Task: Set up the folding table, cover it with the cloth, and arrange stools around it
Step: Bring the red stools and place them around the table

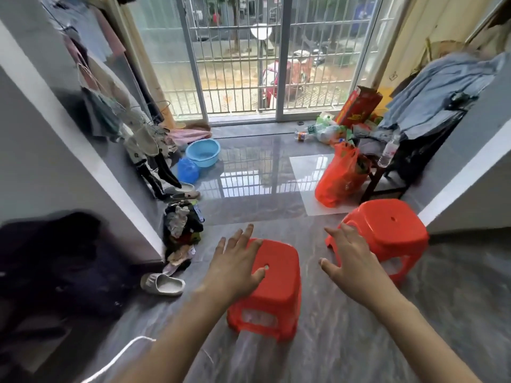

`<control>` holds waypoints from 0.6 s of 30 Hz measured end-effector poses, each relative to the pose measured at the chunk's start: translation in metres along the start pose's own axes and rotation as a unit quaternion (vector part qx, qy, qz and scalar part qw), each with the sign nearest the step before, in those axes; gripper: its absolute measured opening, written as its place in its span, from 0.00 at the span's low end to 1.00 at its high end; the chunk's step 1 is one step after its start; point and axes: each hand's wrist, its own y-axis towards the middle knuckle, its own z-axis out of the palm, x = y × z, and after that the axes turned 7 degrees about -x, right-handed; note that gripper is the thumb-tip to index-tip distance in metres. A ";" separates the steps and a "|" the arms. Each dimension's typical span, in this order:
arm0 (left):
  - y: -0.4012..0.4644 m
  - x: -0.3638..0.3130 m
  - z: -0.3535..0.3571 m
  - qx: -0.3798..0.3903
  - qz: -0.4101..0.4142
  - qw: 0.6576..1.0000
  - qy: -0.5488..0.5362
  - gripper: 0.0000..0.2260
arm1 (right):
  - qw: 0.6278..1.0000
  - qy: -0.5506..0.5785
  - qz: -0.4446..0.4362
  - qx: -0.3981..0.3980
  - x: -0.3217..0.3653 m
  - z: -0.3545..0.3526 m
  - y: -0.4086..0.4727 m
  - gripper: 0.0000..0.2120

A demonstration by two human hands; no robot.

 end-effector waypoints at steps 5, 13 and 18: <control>0.058 0.017 0.018 0.013 -0.007 1.000 -0.014 0.31 | 0.999 0.046 0.021 -0.004 -0.017 0.032 0.057 0.34; 0.138 0.069 0.125 0.104 0.023 0.994 -0.038 0.38 | 0.993 0.053 0.099 0.037 -0.050 0.132 0.089 0.37; 0.186 0.111 0.223 0.168 0.032 0.985 -0.032 0.43 | 0.983 0.048 0.163 0.075 -0.071 0.216 0.094 0.38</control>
